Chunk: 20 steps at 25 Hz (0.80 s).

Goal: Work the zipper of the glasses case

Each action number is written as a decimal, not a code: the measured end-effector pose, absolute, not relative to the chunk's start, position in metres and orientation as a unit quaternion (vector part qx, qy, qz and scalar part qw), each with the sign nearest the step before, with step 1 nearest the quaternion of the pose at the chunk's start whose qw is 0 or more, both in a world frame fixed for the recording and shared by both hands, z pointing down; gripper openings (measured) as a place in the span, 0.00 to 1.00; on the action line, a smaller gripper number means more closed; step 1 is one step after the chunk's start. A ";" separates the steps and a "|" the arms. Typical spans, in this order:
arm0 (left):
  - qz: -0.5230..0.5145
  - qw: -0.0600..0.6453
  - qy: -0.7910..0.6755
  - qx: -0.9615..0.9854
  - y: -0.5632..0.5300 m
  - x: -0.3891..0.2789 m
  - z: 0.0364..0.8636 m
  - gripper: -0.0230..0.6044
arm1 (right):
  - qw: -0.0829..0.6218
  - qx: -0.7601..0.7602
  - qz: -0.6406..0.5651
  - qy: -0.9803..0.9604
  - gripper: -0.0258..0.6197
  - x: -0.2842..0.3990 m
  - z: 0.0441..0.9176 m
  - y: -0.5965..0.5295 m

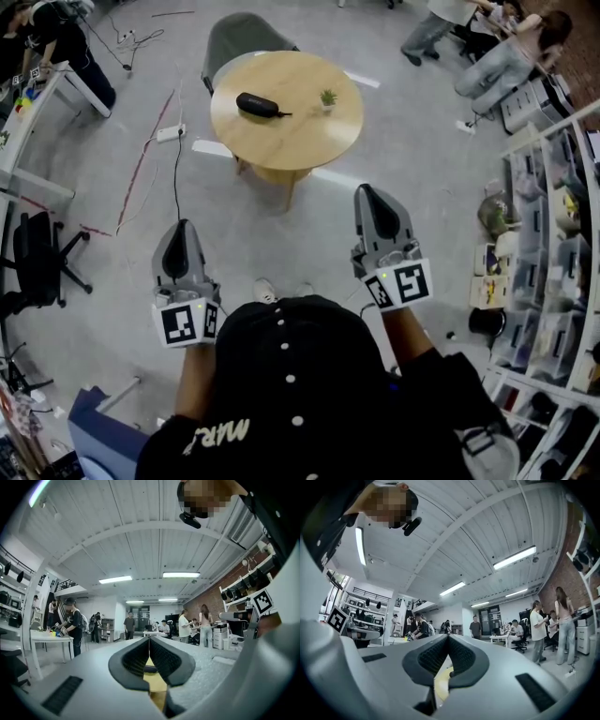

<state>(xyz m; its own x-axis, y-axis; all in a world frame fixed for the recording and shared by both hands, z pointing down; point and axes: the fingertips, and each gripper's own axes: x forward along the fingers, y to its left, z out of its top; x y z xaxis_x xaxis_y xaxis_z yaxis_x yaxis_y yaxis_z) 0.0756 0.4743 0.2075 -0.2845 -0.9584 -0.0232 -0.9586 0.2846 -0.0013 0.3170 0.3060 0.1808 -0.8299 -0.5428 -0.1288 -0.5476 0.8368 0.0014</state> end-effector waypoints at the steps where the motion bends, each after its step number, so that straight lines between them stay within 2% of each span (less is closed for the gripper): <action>1: 0.005 0.011 0.800 -0.600 0.473 0.076 0.208 0.04 | 0.059 -0.287 0.020 0.956 0.05 0.316 0.182 0.305; 3: 0.006 0.013 0.799 -0.601 0.472 0.075 0.209 0.07 | 0.055 -0.287 0.020 0.956 0.07 0.314 0.184 0.305; 5: 0.008 0.010 0.801 -0.599 0.470 0.070 0.211 0.22 | 0.051 -0.284 0.016 0.957 0.15 0.311 0.189 0.304; 6: 0.009 0.007 0.801 -0.598 0.469 0.068 0.213 0.25 | 0.050 -0.283 0.014 0.958 0.22 0.309 0.191 0.304; 9: 0.008 0.001 0.797 -0.604 0.464 0.062 0.215 0.35 | 0.048 -0.283 0.014 0.958 0.26 0.305 0.193 0.303; 13: 0.009 -0.006 0.789 -0.614 0.461 0.052 0.218 0.35 | 0.039 -0.296 0.016 0.954 0.30 0.296 0.196 0.302; 20: 0.001 -0.007 0.774 -0.634 0.461 0.032 0.228 0.36 | 0.033 -0.325 0.009 0.945 0.30 0.284 0.211 0.309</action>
<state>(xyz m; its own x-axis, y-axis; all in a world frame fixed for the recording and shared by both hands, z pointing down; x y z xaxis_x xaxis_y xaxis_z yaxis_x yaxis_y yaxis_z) 0.0318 0.4614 0.2283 -0.1967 -0.9804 0.0097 -0.9804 0.1968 0.0105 0.2844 0.3089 0.2106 -0.7861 -0.6142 -0.0690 -0.6154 0.7882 -0.0043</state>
